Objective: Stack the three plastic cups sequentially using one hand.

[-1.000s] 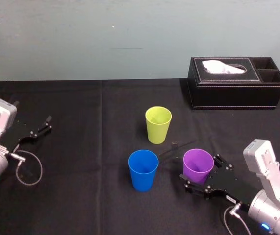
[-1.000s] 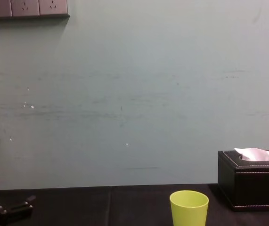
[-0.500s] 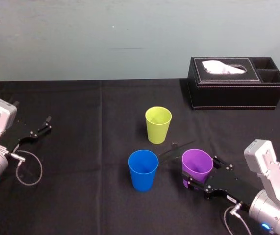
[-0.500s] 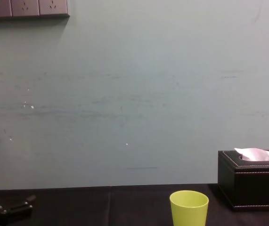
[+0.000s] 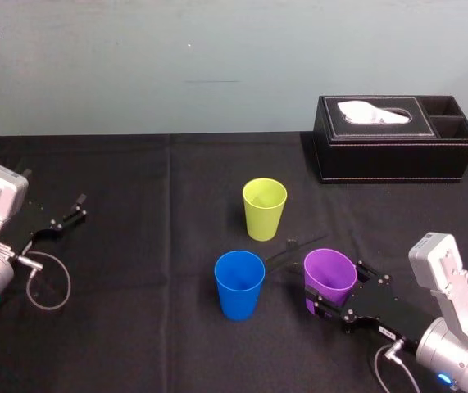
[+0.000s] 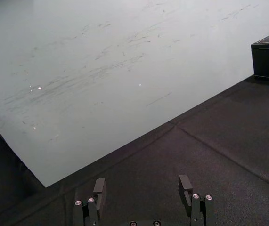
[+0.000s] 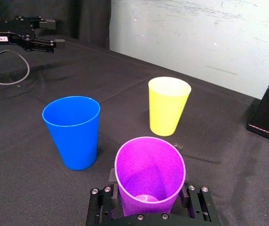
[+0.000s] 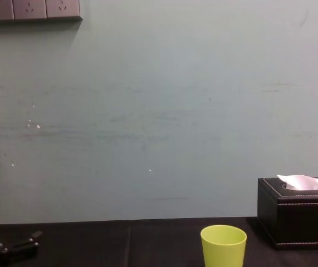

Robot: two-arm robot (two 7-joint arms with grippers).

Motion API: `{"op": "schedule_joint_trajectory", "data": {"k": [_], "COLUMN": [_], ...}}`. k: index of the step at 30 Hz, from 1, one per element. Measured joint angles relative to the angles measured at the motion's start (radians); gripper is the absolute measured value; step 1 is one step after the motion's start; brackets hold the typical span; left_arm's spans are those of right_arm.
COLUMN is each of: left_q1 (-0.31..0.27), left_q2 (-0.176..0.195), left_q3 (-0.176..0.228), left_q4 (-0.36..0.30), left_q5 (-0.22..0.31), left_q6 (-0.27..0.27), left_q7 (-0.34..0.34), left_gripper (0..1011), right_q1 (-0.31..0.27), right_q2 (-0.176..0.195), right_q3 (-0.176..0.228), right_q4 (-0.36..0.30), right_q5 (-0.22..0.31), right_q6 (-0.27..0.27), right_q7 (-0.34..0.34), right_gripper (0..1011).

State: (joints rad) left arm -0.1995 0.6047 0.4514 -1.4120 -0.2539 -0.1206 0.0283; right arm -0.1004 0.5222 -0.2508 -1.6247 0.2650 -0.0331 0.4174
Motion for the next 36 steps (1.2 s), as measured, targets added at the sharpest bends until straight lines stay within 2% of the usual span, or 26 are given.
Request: {"op": "schedule_joint_trajectory", "data": {"k": [20,27,36], "left_q1": [0.000,0.000,0.000], "left_q2": [0.000,0.000,0.000], "left_q3": [0.000,0.000,0.000], "left_q4": [0.000,0.000,0.000], "left_q5": [0.000,0.000,0.000], "left_q6": [0.000,0.000,0.000], "left_q7": [0.000,0.000,0.000], "left_gripper": [1010,1010,1010], "right_q1": [-0.002,-0.011,-0.001], "right_q2": [0.002,0.024,0.055], "right_q3": [0.003,0.015,0.040], "right_q4": [-0.004,-0.046,-0.135], "right_q5": [0.002,0.011,0.055], "right_q6": [0.008,0.062,0.119], "right_q7": [0.000,0.000,0.016], "right_gripper": [726,726,726]}}
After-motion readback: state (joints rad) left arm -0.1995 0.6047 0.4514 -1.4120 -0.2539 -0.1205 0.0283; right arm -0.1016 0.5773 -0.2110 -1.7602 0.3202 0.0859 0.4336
